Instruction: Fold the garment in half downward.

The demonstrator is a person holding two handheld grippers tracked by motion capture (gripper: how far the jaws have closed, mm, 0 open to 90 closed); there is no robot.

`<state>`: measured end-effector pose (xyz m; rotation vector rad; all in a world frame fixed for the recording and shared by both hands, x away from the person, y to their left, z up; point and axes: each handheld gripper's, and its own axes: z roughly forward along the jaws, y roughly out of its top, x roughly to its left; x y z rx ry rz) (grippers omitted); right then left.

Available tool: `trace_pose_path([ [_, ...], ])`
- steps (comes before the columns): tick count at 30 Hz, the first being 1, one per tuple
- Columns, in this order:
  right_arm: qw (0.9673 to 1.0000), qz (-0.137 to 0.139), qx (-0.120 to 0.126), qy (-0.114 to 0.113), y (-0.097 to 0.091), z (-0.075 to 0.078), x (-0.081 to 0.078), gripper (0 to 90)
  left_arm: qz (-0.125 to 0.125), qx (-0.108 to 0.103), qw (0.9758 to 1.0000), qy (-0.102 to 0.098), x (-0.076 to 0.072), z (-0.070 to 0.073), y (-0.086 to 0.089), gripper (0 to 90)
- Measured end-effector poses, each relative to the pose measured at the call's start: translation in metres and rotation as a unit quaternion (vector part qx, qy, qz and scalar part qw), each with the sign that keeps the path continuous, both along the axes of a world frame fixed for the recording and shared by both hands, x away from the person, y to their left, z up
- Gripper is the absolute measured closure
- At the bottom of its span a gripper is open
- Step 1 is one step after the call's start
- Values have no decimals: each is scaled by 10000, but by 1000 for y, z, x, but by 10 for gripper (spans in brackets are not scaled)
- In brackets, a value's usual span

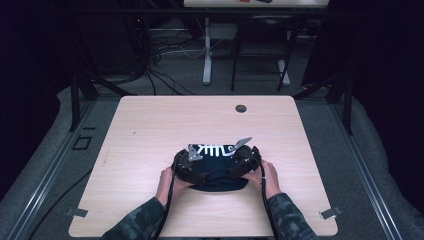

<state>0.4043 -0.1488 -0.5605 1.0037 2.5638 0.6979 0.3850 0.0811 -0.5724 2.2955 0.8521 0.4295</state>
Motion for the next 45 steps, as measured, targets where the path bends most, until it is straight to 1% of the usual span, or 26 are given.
trace_pose_path([
  [1,10000,-46,3,31,-3,0,4,111,-5,-2,10000,44,4,0,-1,120],
  [3,9999,-116,76,87,-6,-1,7,106,-12,-35,10000,70,8,-1,-1,110],
  [6,9997,-158,154,122,-9,-3,11,94,-7,-79,9999,99,10,-1,-1,105],
  [7,9996,-151,195,131,-9,-3,11,92,-7,-87,9999,95,10,-1,-1,105],
  [11,9996,-200,188,107,-9,-3,11,87,2,-36,10000,74,11,1,-1,87],
  [13,9995,-216,194,119,-9,-2,10,82,3,-76,10000,51,11,3,0,73],
  [15,9991,-241,330,69,-11,-1,10,61,18,-142,9999,-8,10,9,2,54],
  [19,9975,-309,630,-28,-15,8,4,44,24,-279,9994,-201,5,25,8,35],
  [20,9978,-268,610,-23,-17,11,2,40,14,-285,9993,-252,4,30,10,30],
  [22,9964,-277,791,-86,-19,17,-3,35,20,-340,9988,-348,1,38,15,24],
  [23,9964,-268,796,-102,-21,21,-5,32,23,-354,9987,-371,-1,41,18,23],
  [24,9959,-260,852,-121,-23,25,-8,31,33,-356,9986,-402,-3,45,21,22],
  [29,9938,-276,1054,-217,-33,43,-23,21,104,-392,9976,-556,-12,56,41,20],
  [30,9934,-263,1071,-307,-35,45,-27,22,119,-387,9976,-565,-14,57,45,20],
  [33,9924,-257,1153,-342,-42,50,-37,23,203,-397,9969,-654,-20,58,57,21],
  [36,9922,-291,1163,-345,-49,51,-45,24,298,-385,9967,-651,-26,57,70,21],
  [39,9918,-353,1185,-324,-58,48,-53,23,377,-372,9970,-566,-31,52,81,19],
  [41,9918,-401,1168,-330,-64,46,-58,23,412,-328,9975,-478,-34,47,88,17],
  [42,9919,-414,1163,-291,-67,45,-61,24,418,-285,9977,-446,-35,45,91,16],
  [45,9927,-497,1068,-270,-76,38,-68,24,468,-215,9980,-356,-40,38,98,13],
])
